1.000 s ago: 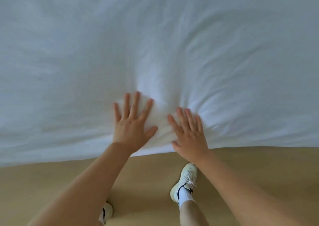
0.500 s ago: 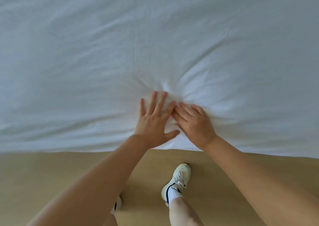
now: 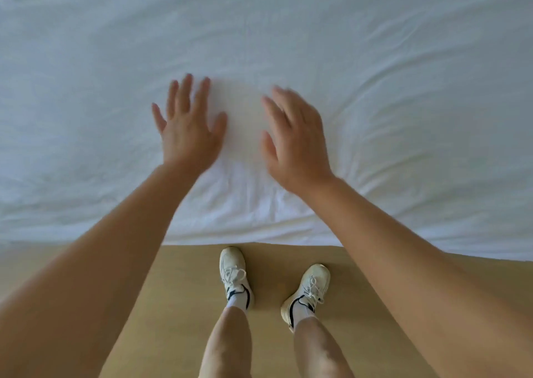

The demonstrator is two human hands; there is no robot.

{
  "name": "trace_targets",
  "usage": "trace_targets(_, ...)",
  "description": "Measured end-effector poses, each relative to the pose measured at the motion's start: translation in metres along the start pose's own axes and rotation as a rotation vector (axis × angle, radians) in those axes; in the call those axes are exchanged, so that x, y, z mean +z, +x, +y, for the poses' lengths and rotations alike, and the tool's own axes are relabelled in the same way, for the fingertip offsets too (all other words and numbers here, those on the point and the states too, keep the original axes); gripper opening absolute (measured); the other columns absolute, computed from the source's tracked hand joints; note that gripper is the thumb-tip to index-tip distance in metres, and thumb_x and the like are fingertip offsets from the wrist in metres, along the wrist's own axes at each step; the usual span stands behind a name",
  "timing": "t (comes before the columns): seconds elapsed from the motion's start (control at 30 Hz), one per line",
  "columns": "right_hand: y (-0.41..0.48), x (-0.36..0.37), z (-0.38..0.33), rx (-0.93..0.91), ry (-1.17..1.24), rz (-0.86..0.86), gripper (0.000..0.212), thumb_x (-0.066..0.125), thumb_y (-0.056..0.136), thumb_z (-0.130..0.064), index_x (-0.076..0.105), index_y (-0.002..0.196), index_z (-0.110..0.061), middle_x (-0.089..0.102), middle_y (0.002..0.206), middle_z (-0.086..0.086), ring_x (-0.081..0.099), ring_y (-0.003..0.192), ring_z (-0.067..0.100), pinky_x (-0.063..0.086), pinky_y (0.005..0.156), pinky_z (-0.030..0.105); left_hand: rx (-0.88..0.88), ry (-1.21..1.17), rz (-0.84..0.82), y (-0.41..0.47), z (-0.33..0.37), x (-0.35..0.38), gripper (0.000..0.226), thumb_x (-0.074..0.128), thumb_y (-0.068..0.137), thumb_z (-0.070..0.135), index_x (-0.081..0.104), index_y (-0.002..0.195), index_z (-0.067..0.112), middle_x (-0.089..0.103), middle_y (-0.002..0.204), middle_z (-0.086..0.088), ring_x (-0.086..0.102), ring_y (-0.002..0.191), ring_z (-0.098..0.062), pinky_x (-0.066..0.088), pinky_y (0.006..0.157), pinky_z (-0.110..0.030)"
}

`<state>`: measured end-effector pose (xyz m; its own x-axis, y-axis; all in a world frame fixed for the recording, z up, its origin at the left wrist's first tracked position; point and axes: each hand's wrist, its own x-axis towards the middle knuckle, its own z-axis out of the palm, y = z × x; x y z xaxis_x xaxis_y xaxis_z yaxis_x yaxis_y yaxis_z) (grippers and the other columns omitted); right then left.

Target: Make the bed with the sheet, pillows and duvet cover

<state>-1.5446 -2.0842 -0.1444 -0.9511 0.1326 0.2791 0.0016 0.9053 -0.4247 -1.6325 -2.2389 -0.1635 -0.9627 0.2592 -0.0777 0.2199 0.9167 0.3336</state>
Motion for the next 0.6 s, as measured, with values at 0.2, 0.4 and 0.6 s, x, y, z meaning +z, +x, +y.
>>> trace_targets(0.2,-0.080,-0.026,0.098,0.254,-0.367,-0.359,0.059,0.045,0.093,-0.038,0.033,0.145,-0.013,0.027,0.152,0.017,0.023,0.141,0.036,0.015,0.113,0.048,0.432,0.082,-0.274,-0.102,0.073,0.078,0.066,0.031,0.088,0.053,0.031,0.147,0.022,0.019,0.155,-0.009,0.011,0.143,-0.034,0.001,0.109,-0.060)
trace_targets(0.4,-0.266,-0.096,0.094,0.917,-0.430,-0.616,0.057,0.043,0.092,-0.027,0.038,0.140,0.002,0.027,0.148,0.029,0.031,0.131,0.051,0.027,0.102,0.067,0.889,0.023,-0.722,-0.171,0.055,0.075,0.033,0.059,0.082,0.016,0.066,0.114,0.011,0.064,0.119,-0.007,0.060,0.112,-0.021,0.043,0.099,-0.039)
trace_targets(0.6,-0.172,-0.014,0.085,0.368,-0.287,-0.219,0.063,0.047,0.084,-0.028,0.032,0.144,-0.018,0.029,0.149,0.016,0.026,0.138,0.034,0.014,0.112,0.050,0.712,0.075,-0.242,-0.134,0.059,0.080,0.056,0.046,0.085,0.026,0.042,0.140,0.019,0.037,0.148,-0.012,0.025,0.139,-0.036,0.022,0.109,-0.054)
